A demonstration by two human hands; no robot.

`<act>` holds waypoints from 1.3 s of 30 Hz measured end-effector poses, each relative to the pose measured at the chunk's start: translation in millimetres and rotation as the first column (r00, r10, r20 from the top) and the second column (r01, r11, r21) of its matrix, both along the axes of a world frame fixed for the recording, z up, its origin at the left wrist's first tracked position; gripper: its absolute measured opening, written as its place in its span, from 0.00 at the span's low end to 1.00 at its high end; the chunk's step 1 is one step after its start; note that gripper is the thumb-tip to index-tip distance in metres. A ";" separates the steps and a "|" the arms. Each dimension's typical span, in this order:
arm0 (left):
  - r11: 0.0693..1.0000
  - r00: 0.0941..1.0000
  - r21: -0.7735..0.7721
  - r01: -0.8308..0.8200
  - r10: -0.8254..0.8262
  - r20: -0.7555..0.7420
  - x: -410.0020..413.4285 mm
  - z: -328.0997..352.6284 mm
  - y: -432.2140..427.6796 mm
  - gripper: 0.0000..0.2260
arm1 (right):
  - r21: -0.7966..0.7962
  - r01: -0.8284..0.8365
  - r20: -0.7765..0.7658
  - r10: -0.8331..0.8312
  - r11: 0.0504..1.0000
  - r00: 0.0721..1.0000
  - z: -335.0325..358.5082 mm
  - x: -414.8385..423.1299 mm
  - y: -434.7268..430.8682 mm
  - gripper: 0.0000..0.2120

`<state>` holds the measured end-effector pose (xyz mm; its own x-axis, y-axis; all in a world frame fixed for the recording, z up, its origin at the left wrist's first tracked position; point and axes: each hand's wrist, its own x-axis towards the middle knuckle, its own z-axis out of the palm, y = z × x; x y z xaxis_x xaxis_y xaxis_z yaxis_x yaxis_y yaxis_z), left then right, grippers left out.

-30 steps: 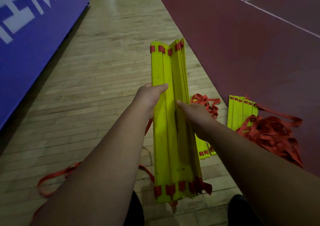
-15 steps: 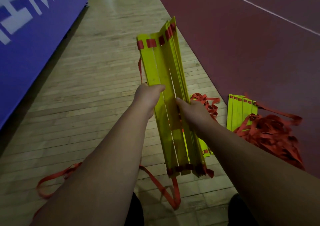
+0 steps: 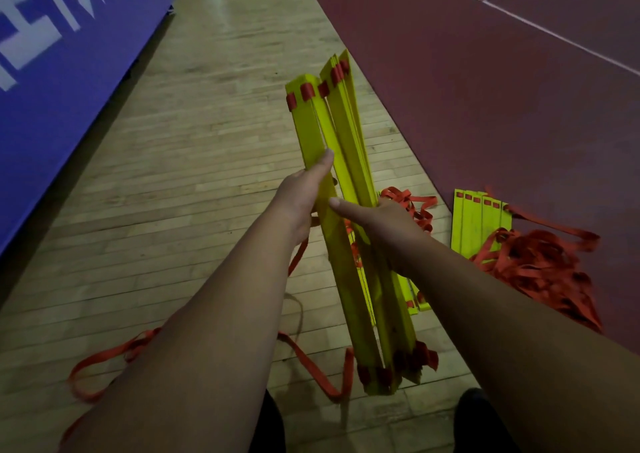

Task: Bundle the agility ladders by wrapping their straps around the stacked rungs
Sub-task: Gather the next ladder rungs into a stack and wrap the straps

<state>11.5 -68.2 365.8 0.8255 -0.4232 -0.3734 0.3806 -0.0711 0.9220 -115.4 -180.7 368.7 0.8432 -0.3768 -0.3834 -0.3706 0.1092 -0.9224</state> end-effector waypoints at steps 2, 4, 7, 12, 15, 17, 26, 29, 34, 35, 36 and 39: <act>1.000 0.999 0.005 0.029 -0.028 -0.026 -0.2 -1.6 -2.9 0.48 | 0.029 -0.018 -0.026 0.019 0.999 0.999 2.6 0.2 0.4 0.28; 0.999 0.999 0.010 0.038 -0.037 -0.028 -1.7 -2.5 -5.8 0.50 | 0.047 -0.002 -0.053 0.005 0.999 0.999 1.2 3.2 0.7 0.36; 1.000 1.000 0.011 0.005 -0.005 -0.014 -1.3 -3.6 -7.6 0.43 | 0.027 0.007 -0.070 -0.005 1.000 0.998 2.9 2.4 -0.1 0.34; 0.998 0.996 -0.048 0.030 -0.033 -0.079 1.7 -4.4 -3.8 0.31 | 0.168 -0.040 -0.115 0.059 0.985 0.992 0.3 -0.3 -2.2 0.27; 0.997 0.991 -0.024 0.077 -0.079 -0.110 0.9 -6.9 -2.1 0.40 | 0.209 -0.041 -0.095 0.062 0.977 0.994 3.9 -1.7 0.4 0.23; 0.999 0.993 0.026 0.032 -0.029 -0.113 5.2 -10.7 -1.3 0.50 | 0.218 -0.043 -0.093 0.065 0.975 0.994 4.5 -2.1 0.3 0.21; 0.985 0.979 -0.173 0.028 -0.062 -0.196 -1.2 3.6 4.3 0.41 | 0.207 -0.029 -0.095 0.050 0.978 0.994 7.4 -1.6 1.4 0.22; 0.990 0.982 -0.140 0.018 -0.044 -0.185 -3.2 6.8 3.8 0.35 | 0.163 -0.013 -0.118 0.033 0.986 0.992 12.1 -2.8 2.2 0.19; 1.000 0.984 -0.024 0.011 -0.015 -0.175 0.2 7.9 3.7 0.35 | 0.104 0.033 -0.188 -0.013 0.994 0.982 11.5 0.2 4.0 0.21; 1.000 0.982 -0.027 0.009 -0.014 -0.187 -1.6 13.3 4.5 0.27 | 0.102 0.039 -0.193 -0.019 0.994 0.981 11.2 0.7 4.4 0.21; 0.999 0.981 -0.035 0.004 -0.010 -0.196 -2.2 16.8 5.0 0.22 | 0.106 0.039 -0.198 -0.018 0.994 0.980 11.9 0.5 4.9 0.21; 0.999 0.977 -0.040 -0.009 0.000 -0.215 -0.1 21.0 7.5 0.20 | 0.121 0.040 -0.188 -0.017 0.992 0.982 10.0 2.3 4.0 0.23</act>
<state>11.5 -60.7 386.7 0.7296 -0.4381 -0.5251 0.5708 -0.0330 0.8205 -113.1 -176.7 378.7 0.7422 -0.3395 -0.5778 -0.5294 0.2315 -0.8162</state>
